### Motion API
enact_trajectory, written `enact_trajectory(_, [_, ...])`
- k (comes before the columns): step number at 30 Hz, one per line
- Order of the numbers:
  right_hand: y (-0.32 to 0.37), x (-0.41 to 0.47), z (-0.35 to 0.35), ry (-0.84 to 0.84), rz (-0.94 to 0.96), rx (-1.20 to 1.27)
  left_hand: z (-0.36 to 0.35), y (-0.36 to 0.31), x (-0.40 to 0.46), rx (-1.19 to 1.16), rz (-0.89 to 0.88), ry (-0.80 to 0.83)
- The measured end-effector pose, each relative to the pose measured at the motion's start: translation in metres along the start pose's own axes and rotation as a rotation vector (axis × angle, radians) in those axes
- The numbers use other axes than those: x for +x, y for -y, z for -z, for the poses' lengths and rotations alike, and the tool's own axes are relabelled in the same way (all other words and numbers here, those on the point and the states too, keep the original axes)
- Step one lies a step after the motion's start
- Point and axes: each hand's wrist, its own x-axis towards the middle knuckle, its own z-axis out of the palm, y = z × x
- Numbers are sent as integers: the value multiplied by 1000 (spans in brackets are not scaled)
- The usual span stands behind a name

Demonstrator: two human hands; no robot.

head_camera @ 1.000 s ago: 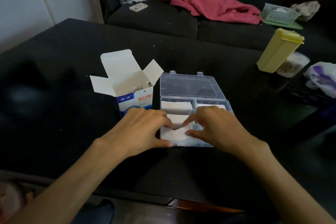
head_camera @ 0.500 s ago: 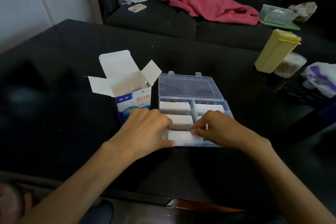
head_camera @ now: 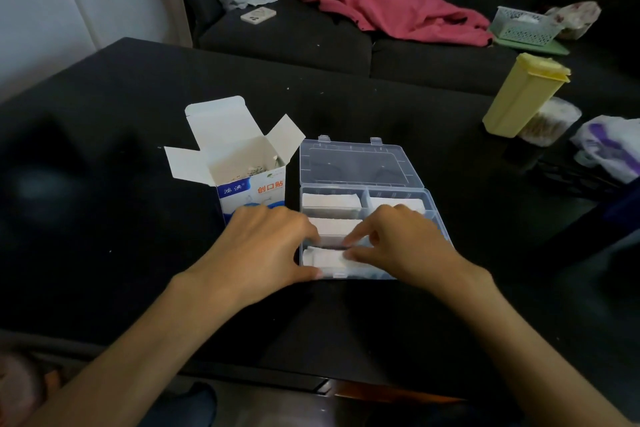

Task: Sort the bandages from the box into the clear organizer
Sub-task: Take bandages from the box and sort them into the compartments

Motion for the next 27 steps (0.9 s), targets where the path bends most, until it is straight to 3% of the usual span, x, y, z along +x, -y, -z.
enact_trajectory(3, [8,5,-10,30,14,-69,-1,1,0,43,-13,-3])
enact_trajectory(9, [-15,2,26,246,-83,50,-7,7,-1,44,9,53])
enact_trajectory(12, [-11,4,16,325,-126,-41,-14,3,1,58,-16,82])
enact_trajectory(19, [2,10,-5,210,-203,-104,-16,4,6,34,12,51])
enact_trajectory(27, [-10,0,33,256,-199,192,-12,10,5,-16,19,86])
